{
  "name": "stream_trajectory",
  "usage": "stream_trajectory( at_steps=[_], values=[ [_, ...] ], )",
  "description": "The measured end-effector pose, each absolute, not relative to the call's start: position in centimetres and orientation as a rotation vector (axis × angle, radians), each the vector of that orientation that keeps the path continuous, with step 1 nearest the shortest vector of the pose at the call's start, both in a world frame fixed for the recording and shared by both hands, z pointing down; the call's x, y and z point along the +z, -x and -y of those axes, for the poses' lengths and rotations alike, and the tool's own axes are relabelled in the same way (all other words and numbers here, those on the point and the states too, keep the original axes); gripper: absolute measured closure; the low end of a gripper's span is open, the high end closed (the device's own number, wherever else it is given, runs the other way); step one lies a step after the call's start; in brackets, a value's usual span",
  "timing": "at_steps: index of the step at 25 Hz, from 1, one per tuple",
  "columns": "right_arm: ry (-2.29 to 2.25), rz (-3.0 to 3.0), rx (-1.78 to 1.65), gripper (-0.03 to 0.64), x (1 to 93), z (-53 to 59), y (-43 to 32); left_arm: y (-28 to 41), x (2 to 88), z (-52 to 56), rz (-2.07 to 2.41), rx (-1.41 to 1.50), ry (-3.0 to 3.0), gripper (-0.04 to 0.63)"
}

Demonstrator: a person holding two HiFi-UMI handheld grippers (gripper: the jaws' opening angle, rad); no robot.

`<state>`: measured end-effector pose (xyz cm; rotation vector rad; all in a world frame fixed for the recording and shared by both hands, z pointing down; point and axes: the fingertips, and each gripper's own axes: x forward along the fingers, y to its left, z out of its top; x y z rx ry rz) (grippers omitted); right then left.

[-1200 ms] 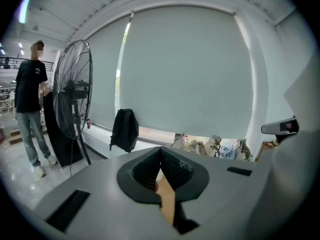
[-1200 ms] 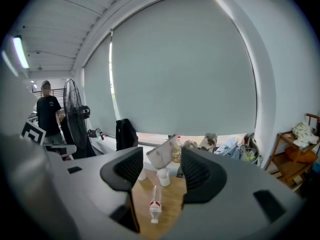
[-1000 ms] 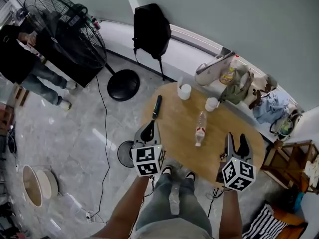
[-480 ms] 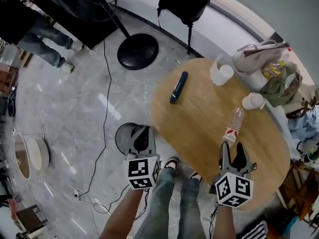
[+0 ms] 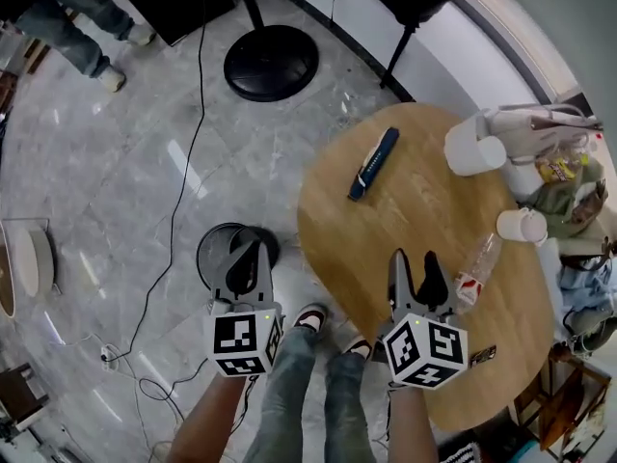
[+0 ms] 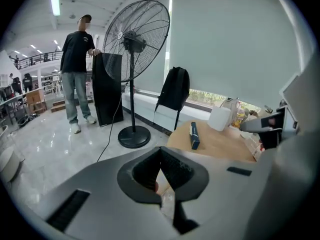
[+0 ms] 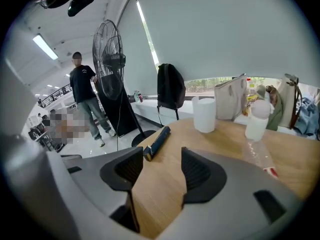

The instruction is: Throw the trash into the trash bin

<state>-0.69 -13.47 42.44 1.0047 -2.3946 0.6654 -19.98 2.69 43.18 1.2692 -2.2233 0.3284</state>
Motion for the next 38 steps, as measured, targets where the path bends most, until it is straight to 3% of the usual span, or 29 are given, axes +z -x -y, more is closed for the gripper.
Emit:
stream_trajectory(
  at_steps=[12, 23, 30, 38],
  values=[
    [-0.912, 2.364, 0.664, 0.369, 48.8, 15.8, 11.3, 25.2, 47.3, -7.1, 2.226, 0.291, -1.142, 0.58],
    [-0.948, 2.256, 0.634, 0.368, 52.7, 17.6, 14.6, 27.3, 48.3, -9.7, 2.229, 0.276, -1.068, 0.58],
    [-0.992, 2.225, 0.598, 0.412, 53.1, 18.2, 14.3, 27.7, 48.7, -10.7, 2.232, 0.264, -1.039, 0.58],
    [-1.001, 2.208, 0.536, 0.511, 53.1, 18.4, 13.5, 27.5, 49.5, -12.4, 2.239, 0.245, -0.983, 0.58]
  ],
)
